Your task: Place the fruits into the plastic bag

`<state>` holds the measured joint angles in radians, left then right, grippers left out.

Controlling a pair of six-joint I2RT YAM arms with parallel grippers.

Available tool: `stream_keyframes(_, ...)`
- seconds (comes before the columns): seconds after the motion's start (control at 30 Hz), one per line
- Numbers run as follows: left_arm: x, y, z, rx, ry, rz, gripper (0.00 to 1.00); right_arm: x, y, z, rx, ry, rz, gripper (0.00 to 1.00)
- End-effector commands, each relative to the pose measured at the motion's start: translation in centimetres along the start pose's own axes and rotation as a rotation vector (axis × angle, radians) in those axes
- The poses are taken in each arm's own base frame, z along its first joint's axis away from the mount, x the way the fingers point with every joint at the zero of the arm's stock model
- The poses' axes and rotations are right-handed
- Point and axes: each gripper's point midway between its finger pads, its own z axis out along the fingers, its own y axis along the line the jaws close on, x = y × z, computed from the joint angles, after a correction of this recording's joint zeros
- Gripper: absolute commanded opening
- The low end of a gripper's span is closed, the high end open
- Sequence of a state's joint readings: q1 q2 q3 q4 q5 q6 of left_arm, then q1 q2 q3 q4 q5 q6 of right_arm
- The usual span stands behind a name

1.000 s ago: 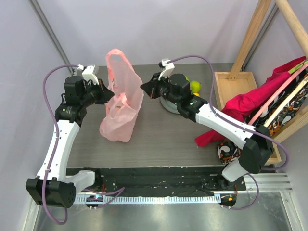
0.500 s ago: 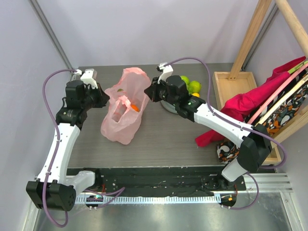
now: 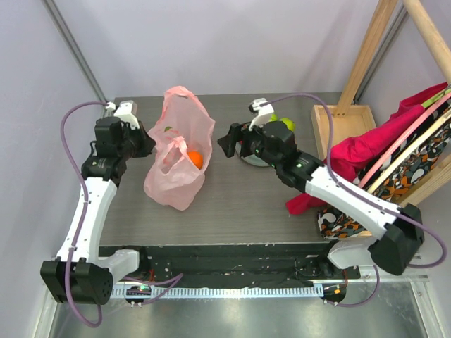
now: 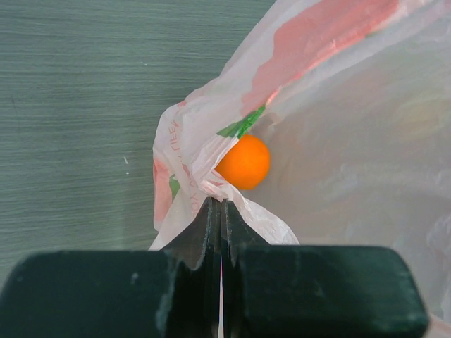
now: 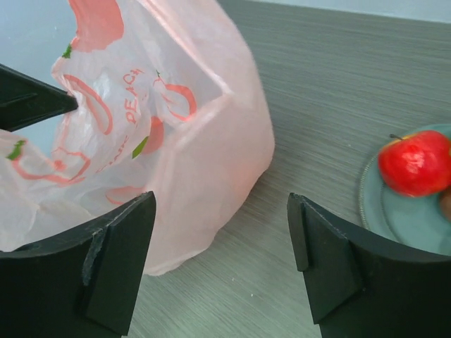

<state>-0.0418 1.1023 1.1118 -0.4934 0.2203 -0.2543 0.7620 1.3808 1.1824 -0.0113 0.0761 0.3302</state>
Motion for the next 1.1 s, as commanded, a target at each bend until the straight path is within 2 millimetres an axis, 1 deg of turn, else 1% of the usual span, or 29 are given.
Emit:
stream_keyframes(0.0, -0.2, 0.4, 0.1, -0.006, 0.001, -0.017, 0.00, -3.8, -1.4, -3.5, 0.059, -0.136, 0.016, 0.86)
stream_keyframes(0.03, -0.1, 0.4, 0.2, -0.003, 0.006, -0.022, 0.00, -3.7, -2.2, -4.0, 0.084, -0.128, 0.025, 0.86)
stream_keyframes(0.07, -0.2, 0.4, 0.2, -0.003, 0.006, -0.022, 0.00, -3.8, -4.0, -4.2, 0.129, -0.127, 0.040, 0.86)
stream_keyframes(0.13, -0.1, 0.5, 0.2, -0.004, 0.010, -0.021, 0.00, -2.7, -6.6, -4.1, 0.201, -0.106, 0.104, 0.87)
stream_keyframes(0.17, -0.1, 0.4, 0.2, -0.002, 0.010, -0.023, 0.00, -2.3, -9.0, -4.1, 0.252, -0.097, 0.137, 0.87)
stream_keyframes(0.2, -0.1, 0.4, 0.2, -0.002, 0.009, -0.022, 0.00, -1.3, -10.4, -4.0, 0.283, -0.078, 0.165, 0.87)
stream_keyframes(0.23, -0.2, 0.4, 0.2, 0.002, 0.010, -0.019, 0.00, -0.1, -11.5, -3.4, 0.309, -0.050, 0.196, 0.86)
stream_keyframes(0.3, -0.1, 0.1, 0.2, 0.020, 0.013, -0.016, 0.00, 1.0, -13.6, -2.9, 0.367, -0.027, 0.222, 0.84)
stream_keyframes(0.33, -0.1, -0.1, 0.2, 0.028, 0.012, -0.011, 0.00, 1.8, -14.4, -2.4, 0.391, -0.008, 0.235, 0.84)
stream_keyframes(0.37, -0.2, -0.2, 0.2, 0.037, 0.009, -0.010, 0.00, 3.0, -15.2, -1.5, 0.415, 0.021, 0.257, 0.82)
stream_keyframes(0.43, -0.1, -0.4, 0.2, 0.049, 0.013, -0.007, 0.00, 3.9, -16.4, -0.7, 0.455, 0.037, 0.274, 0.81)
stream_keyframes(0.47, -0.2, -0.4, 0.1, 0.049, 0.010, -0.005, 0.00, 5.0, -17.3, 0.0, 0.496, 0.056, 0.283, 0.80)
stream_keyframes(0.57, -0.2, -0.3, 0.0, 0.040, 0.008, 0.003, 0.00, 6.0, -19.2, 0.6, 0.568, 0.049, 0.309, 0.79)
stream_keyframes(0.6, -0.3, -0.3, -0.1, 0.042, 0.005, 0.004, 0.00, 7.0, -20.2, 0.6, 0.612, 0.046, 0.317, 0.79)
stream_keyframes(0.67, -0.2, -0.3, 0.0, 0.044, 0.007, 0.003, 0.00, 7.5, -21.6, 0.4, 0.647, 0.029, 0.346, 0.79)
stream_keyframes(0.7, -0.2, -0.4, -0.1, 0.048, 0.007, 0.002, 0.00, 8.7, -22.4, 0.1, 0.674, 0.044, 0.366, 0.79)
stream_keyframes(0.73, -0.2, -0.5, -0.1, 0.053, 0.008, 0.001, 0.00, 8.2, -23.1, 0.2, 0.680, 0.010, 0.387, 0.78)
stream_keyframes(0.77, -0.2, -0.6, -0.1, 0.055, 0.006, 0.003, 0.00, 8.3, -23.6, 0.0, 0.688, 0.005, 0.397, 0.78)
stream_keyframes(0.8, -0.3, -0.7, -0.2, 0.060, 0.003, 0.003, 0.00, 9.1, -24.1, -0.2, 0.701, 0.011, 0.407, 0.78)
stream_keyframes(0.87, -0.3, -0.7, -0.2, 0.058, 0.004, 0.003, 0.00, 9.1, -24.9, -0.4, 0.713, -0.009, 0.436, 0.78)
stream_keyframes(0.97, -0.2, -0.7, -0.2, 0.060, 0.005, 0.001, 0.00, 9.8, -26.0, -0.7, 0.739, -0.016, 0.468, 0.78)
stream_keyframes(1.0, -0.3, -0.7, -0.2, 0.060, 0.003, 0.001, 0.00, 10.1, -26.7, -1.0, 0.755, -0.019, 0.479, 0.78)
stream_keyframes(1.07, -0.2, -0.7, -0.3, 0.061, 0.004, 0.001, 0.00, 10.4, -27.4, -0.8, 0.760, -0.029, 0.505, 0.78)
